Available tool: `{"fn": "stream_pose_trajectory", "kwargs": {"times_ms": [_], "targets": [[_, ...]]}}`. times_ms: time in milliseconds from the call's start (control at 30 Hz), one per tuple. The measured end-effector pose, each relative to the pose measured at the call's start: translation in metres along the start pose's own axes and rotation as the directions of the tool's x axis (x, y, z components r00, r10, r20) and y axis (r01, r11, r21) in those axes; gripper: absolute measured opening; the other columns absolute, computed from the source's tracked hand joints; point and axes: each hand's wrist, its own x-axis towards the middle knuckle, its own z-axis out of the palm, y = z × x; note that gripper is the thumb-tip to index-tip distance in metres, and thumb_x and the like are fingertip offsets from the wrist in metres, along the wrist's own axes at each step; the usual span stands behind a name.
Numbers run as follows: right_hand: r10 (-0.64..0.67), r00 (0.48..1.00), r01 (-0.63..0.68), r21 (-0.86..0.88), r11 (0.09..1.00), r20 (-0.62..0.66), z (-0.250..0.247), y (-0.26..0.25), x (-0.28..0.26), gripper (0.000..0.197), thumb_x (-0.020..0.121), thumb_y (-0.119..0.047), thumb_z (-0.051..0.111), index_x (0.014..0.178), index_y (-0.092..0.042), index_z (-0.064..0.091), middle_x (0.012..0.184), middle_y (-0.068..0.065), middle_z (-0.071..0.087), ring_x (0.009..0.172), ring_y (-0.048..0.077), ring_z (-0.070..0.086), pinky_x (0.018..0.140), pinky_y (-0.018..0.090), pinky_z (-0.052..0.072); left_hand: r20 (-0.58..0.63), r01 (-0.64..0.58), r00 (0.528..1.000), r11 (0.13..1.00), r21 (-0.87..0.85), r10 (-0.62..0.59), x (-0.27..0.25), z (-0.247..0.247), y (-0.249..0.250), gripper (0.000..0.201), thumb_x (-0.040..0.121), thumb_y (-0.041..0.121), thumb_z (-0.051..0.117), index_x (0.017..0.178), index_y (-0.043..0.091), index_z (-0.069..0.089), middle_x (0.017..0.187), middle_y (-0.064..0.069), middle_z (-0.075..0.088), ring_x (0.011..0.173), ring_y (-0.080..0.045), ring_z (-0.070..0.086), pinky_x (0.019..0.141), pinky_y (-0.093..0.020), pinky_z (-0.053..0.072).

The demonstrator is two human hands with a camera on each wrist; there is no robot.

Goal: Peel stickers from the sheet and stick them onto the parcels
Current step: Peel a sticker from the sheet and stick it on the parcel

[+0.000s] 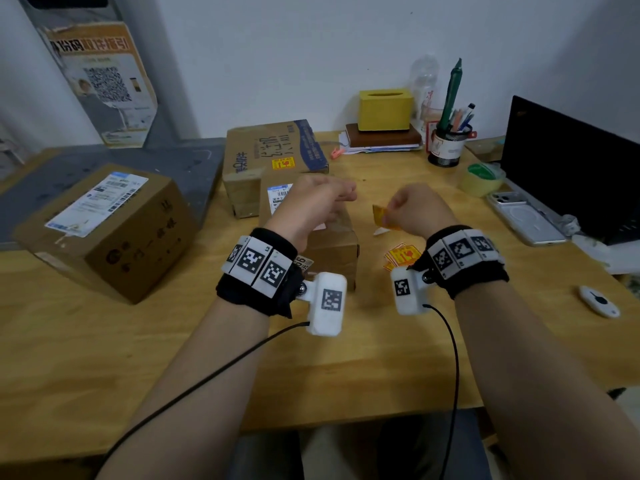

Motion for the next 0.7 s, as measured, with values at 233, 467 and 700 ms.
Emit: {"fn": "stream_pose_trajectory", "kwargs": {"times_ms": [233,467,700], "targets": [[-0.194,0.975,0.221,0.486,0.846,-0.106,-0.023,-0.068,-0.02,0.018,0.087,-0.021,0.078,0.103,-0.016,0.072,0.081,0.0,0.071,0.06,0.009,0.063,0.047,0.018,0.045,-0.093,-0.016,0.995,0.997,0.08,0.023,0.016,-0.039,0.019,0.012,0.095,0.031,0.063,0.1,0.024,0.072,0.1,0.007,0.077,0.102,-0.019,0.07,0.095,-0.044,0.054],[-0.278,0.958,0.268,0.547,0.793,-0.067,-0.013,-0.094,-0.008,0.007,0.093,-0.03,0.073,0.088,-0.024,0.073,0.079,-0.003,0.076,0.071,0.014,0.07,0.06,0.026,0.046,-0.02,-0.05,0.998,0.989,0.136,0.053,0.033,-0.062,0.02,0.015,0.097,0.031,0.063,0.096,0.022,0.074,0.095,0.002,0.079,0.089,-0.016,0.073,0.087,-0.039,0.055],[-0.264,0.962,0.265,0.501,0.824,-0.075,-0.006,-0.09,0.003,0.018,0.101,-0.029,0.062,0.098,-0.017,0.075,0.079,-0.003,0.074,0.063,0.008,0.065,0.061,0.028,0.046,-0.028,-0.074,0.996,0.984,0.163,0.079,0.038,-0.066,0.011,0.011,0.095,0.023,0.066,0.088,0.023,0.075,0.083,0.006,0.079,0.075,-0.007,0.071,0.076,-0.032,0.053]]}}
